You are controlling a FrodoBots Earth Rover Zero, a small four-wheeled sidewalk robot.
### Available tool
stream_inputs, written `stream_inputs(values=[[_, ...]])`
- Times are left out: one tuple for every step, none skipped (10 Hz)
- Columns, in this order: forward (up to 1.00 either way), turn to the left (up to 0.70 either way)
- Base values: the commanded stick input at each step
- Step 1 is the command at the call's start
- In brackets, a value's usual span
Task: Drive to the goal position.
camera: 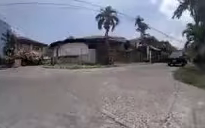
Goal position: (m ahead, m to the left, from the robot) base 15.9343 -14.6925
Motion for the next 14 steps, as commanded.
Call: stream_inputs(values=[[1.0, -0.4], [1.0, -0.4], [1.0, -0.39], [1.0, -0.28], [1.0, -0.13], [1.0, -0.02], [1.0, -0.02], [1.0, 0.0], [1.0, 0.0], [1.0, -0.1], [1.0, -0.31], [1.0, -0.4], [1.0, -0.4], [1.0, -0.4]])
